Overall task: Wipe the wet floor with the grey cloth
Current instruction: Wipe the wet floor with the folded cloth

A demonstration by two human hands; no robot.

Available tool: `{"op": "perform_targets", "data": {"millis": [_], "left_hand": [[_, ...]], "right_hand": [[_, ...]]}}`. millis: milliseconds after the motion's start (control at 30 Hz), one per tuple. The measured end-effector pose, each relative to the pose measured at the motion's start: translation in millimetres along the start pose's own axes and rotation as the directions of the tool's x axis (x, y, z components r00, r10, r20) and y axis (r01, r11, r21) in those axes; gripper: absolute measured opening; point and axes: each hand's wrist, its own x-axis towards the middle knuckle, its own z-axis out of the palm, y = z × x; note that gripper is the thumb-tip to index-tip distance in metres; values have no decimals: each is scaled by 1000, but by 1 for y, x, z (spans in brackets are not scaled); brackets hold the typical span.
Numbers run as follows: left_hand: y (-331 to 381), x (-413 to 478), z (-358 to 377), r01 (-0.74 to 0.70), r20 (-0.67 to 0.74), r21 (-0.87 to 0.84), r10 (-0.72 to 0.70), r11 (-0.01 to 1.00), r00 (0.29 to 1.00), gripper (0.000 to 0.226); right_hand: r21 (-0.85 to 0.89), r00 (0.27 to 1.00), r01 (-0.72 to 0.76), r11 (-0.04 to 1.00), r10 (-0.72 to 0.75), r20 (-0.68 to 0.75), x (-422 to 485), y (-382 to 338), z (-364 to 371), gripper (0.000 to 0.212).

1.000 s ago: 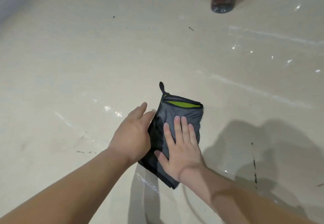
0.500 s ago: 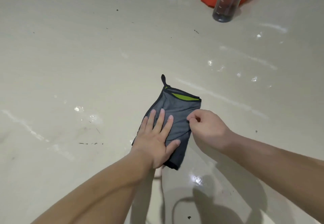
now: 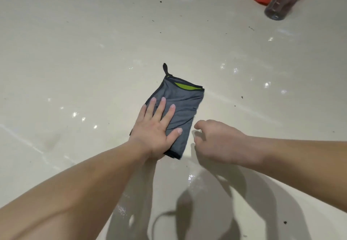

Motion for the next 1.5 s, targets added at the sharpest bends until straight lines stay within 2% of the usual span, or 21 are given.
{"op": "perform_targets", "data": {"millis": [67, 133, 200, 267, 333, 400, 467, 600, 733, 800, 900, 1067, 1167, 1333, 1400, 1500], "left_hand": [[0, -2, 5, -16, -65, -17, 15, 1000, 998, 81], [-2, -8, 11, -1, -101, -11, 0, 1000, 995, 80], [-1, -25, 17, 50, -103, -35, -53, 998, 993, 79], [-3, -58, 26, 94, -92, -87, -102, 992, 990, 78], [-9, -97, 37, 111, -120, -146, -129, 983, 984, 78], [-23, -140, 49, 125, -171, -204, -162, 971, 972, 77], [-36, -179, 64, 158, -178, -201, -194, 967, 965, 76], [-55, -244, 79, 218, -131, -148, -237, 965, 963, 78], [-42, -240, 69, 250, -95, -137, -264, 958, 960, 81], [-30, -221, 61, 245, -82, -93, -253, 965, 964, 85], [-32, -198, 57, 197, -59, -107, -204, 974, 977, 87], [-81, -164, 51, 47, -135, -105, -61, 993, 989, 83], [-116, -148, 41, 124, -127, -79, -133, 989, 983, 79], [-166, -170, 41, 405, -109, -129, -419, 905, 901, 83], [-184, -194, 47, 545, -97, -167, -564, 821, 820, 84], [-187, -229, 59, 723, -49, -263, -757, 639, 651, 85]], "right_hand": [[-62, 999, 25, 998, -28, -37, 2, -14, 15, 20], [-243, 997, 56, 968, -69, -43, 1, -30, 22, 19], [-465, 994, 108, 879, -107, 28, 0, -48, 22, 28], [-555, 991, 132, 821, -122, 55, 5, -69, 22, 31], [-453, 997, 56, 890, -75, -26, 14, -85, 27, 28], [-207, 993, -1, 978, -24, -117, 20, -99, 47, 25], [-76, 982, 61, 995, -74, -176, 16, -109, 73, 23], [-211, 940, 230, 950, -273, -206, 20, -127, 102, 24], [-289, 887, 317, 903, -390, -246, 32, -150, 94, 24], [-255, 895, 320, 912, -379, -236, 35, -153, 92, 24], [-113, 933, 265, 958, -284, -221, 36, -148, 86, 23], [-47, 927, 222, 974, -226, -300, 36, -142, 79, 25], [-36, 927, 238, 971, -238, -291, 37, -150, 84, 29], [-34, 916, 325, 945, -324, -236, 35, -187, 95, 32], [-17, 912, 344, 939, -338, -231, 30, -203, 104, 31], [-11, 907, 391, 920, -388, -163, 24, -223, 123, 32]]}}
